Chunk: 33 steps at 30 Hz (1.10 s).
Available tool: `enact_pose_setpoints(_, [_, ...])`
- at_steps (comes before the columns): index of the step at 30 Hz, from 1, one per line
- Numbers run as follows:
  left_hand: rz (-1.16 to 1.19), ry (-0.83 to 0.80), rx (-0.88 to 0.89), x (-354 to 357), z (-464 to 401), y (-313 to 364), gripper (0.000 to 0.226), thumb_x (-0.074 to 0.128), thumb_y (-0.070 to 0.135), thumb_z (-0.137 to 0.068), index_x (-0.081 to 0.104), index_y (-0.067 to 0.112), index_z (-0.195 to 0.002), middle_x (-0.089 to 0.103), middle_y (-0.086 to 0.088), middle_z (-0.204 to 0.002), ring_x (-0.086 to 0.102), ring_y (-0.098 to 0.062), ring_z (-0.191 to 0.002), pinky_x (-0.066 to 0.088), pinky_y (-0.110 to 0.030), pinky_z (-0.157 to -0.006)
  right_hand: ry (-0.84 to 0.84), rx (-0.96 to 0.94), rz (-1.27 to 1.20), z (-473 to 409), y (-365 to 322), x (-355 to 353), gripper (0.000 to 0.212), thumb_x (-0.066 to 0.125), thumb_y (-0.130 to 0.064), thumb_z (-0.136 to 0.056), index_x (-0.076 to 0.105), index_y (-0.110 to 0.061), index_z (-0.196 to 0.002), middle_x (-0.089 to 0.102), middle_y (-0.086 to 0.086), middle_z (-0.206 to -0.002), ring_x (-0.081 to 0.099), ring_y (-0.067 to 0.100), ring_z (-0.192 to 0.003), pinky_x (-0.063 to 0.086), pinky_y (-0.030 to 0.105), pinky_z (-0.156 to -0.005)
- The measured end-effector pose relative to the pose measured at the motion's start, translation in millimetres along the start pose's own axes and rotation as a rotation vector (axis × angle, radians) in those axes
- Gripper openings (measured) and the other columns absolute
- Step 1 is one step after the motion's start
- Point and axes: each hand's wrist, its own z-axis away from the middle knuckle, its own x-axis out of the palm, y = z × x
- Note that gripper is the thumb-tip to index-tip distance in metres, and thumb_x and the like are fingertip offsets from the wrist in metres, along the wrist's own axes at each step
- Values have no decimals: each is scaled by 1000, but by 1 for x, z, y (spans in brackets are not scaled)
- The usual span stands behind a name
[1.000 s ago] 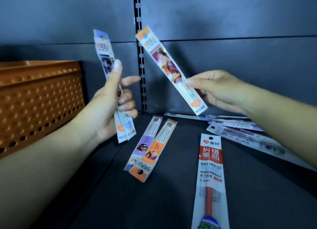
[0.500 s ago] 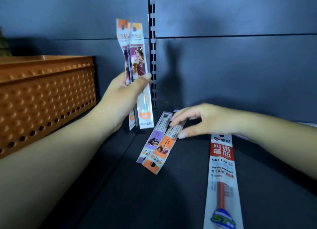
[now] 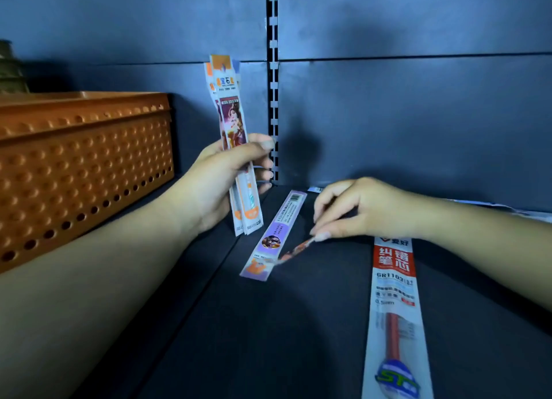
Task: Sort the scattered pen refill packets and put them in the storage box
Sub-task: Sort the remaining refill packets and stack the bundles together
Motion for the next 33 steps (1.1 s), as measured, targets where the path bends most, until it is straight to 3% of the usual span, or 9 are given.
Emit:
enact_pose_setpoints(7, [95, 52, -30, -4, -6, 2, 28, 54, 38, -85, 60, 18, -68, 34, 7, -42, 33, -6, -35, 35, -16, -44, 314, -20, -108, -3, -14, -11, 8, 72, -19, -68, 76, -12, -68, 63, -12, -65, 55, -5, -60, 41, 8, -65])
enact_pose_setpoints(10, [160, 33, -39, -6, -6, 8, 36, 54, 54, -77, 61, 23, -61, 27, 9, -40, 26, -4, -34, 26, -15, -41, 709, 113, -516, -6, -23, -22, 16, 68, -22, -77, 71, -16, -62, 64, -8, -55, 54, 5, -53, 46, 22, -60])
enact_pose_setpoints(12, [173, -35, -41, -2, -3, 9, 37, 59, 60, -67, 66, 24, -62, 26, 9, -41, 25, -5, -36, 26, -16, -41, 785, 165, -770, -7, -31, -20, 22, 63, -23, -81, 66, -13, -62, 62, -7, -45, 53, 4, -41, 45, 17, -48])
enact_pose_setpoints(18, [113, -260, 21, 25, 14, 0, 27, 75, 30, -69, 57, 13, -81, 40, 7, -41, 28, -5, -36, 24, -16, -41, 602, 177, -876, -10, -41, 17, 20, 67, -29, -64, 71, -13, -53, 66, -2, -52, 51, 10, -48, 40, 27, -54])
enact_pose_setpoints(21, [98, -148, 80, 25, 14, 6, 21, 65, 28, -73, 67, 14, -57, 50, 5, -39, 40, -7, -35, 37, -18, -45, 533, 191, -810, -12, -33, 17, 17, 67, -32, -70, 70, -16, -64, 70, 3, -75, 53, 18, -70, 41, 30, -68])
enact_pose_setpoints(23, [-72, 49, 175, 12, 6, 13, 36, 59, 29, -83, 63, 15, -50, 56, 8, -40, 50, -5, -39, 44, -18, -51, 435, 150, -497, -9, -26, 10, 5, 63, -28, -79, 68, -28, -79, 65, -14, -80, 56, 3, -77, 43, 12, -71])
enact_pose_setpoints(26, [-222, 167, 255, -6, -4, 21, 30, 52, 31, -90, 58, 17, -64, 61, 9, -46, 57, -4, -44, 47, -17, -53, 83, 71, 9, -10, -15, 7, 37, 59, -27, -83, 58, -23, -120, 49, -22, -117, 42, -13, -108, 24, -7, -89])
enact_pose_setpoints(30, [-136, 82, 191, -7, -3, 16, 20, 44, 25, -95, 60, 16, -86, 60, 3, -46, 56, -11, -41, 48, -19, -49, -200, 58, 245, -16, -8, 20, 64, 48, -52, -80, 34, -30, -139, 27, -26, -142, 16, -7, -135, 8, 6, -109])
enact_pose_setpoints(33, [-117, 32, 164, -7, -3, 14, 13, 52, 24, -91, 57, 12, -92, 49, 6, -45, 43, -10, -40, 41, -21, -46, -129, -45, 283, -13, -2, 19, 54, 58, -46, -80, 52, -25, -129, 46, -20, -128, 34, -8, -124, 20, 9, -107])
